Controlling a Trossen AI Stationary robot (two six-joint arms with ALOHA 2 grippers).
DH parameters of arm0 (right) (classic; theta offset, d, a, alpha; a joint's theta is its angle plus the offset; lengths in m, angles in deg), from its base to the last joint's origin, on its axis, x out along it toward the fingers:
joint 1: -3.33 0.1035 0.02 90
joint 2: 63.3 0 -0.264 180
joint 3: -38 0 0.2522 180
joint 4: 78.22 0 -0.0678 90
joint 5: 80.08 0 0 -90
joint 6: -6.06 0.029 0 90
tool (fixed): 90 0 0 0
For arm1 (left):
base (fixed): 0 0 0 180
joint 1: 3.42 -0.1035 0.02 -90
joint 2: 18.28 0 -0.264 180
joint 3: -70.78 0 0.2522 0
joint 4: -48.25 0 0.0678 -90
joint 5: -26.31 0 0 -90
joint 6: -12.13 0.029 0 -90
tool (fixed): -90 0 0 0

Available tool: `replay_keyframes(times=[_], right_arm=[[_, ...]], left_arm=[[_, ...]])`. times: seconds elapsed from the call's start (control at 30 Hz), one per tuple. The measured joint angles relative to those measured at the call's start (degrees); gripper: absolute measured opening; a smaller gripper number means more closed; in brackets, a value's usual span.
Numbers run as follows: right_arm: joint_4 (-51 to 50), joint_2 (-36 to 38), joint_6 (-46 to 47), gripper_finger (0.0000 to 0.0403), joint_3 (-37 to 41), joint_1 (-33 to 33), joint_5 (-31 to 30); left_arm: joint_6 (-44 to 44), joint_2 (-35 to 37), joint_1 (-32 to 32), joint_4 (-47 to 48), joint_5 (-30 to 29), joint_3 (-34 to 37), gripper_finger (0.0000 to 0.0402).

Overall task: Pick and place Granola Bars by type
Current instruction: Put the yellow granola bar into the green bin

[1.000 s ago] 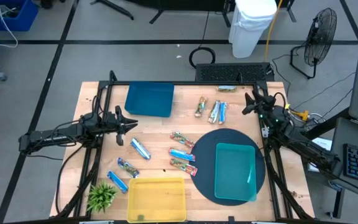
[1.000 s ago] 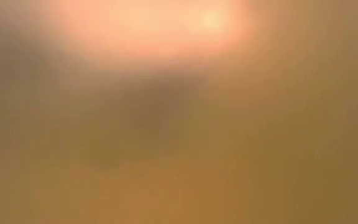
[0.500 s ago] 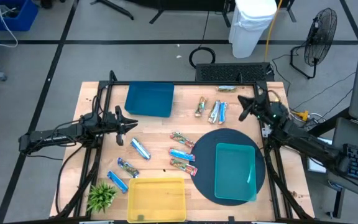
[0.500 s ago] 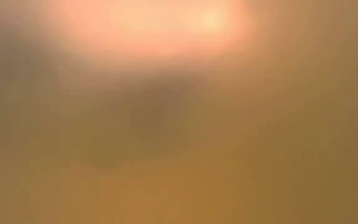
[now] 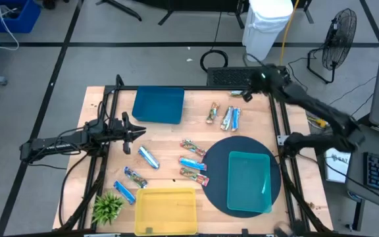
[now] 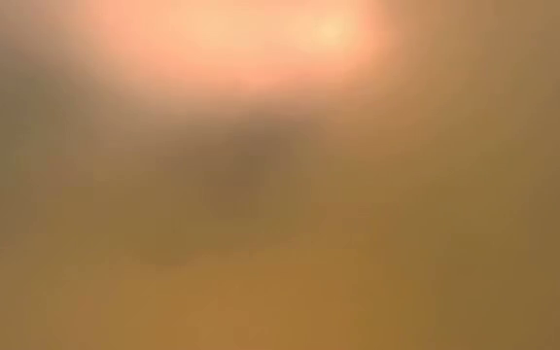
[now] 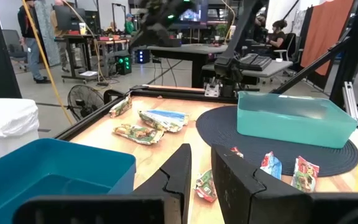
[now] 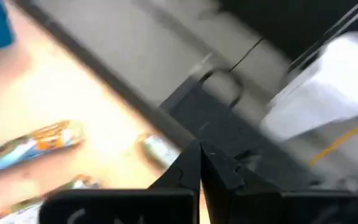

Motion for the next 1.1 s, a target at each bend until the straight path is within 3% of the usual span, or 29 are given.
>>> replay_keyframes(times=[0.1,0.3,0.67,0.77,1.0,1.1], right_arm=[[-1.68,-8.2,-0.04,0.0,-2.34,-3.39,4.75],[-4.49,-18.02,-7.56,0.0,-2.52,-7.68,5.0],[-5.04,-21.84,-10.69,0.0008,-2.54,-9.26,4.83],[-4.79,-21.84,-12.62,0.0041,-2.54,-9.22,4.81],[-4.17,-21.95,-11.05,0.0158,-2.54,-9.21,4.41],[-3.5,-23.08,-9.93,0.019,-2.54,-8.78,1.21]], left_arm=[[0.0,0.0,0.0,0.01,0.0,0.0,0.007],[0.0,0.0,0.0,0.01,0.07,0.0,0.007],[-0.01,-0.02,0.0,0.01,0.13,-0.02,0.007],[0.0,-0.02,0.0,0.01,0.13,-0.01,0.007],[0.0,-0.02,0.0,0.01,0.11,0.0,0.007],[0.0,-0.02,0.0,0.01,0.11,-0.02,0.007]])
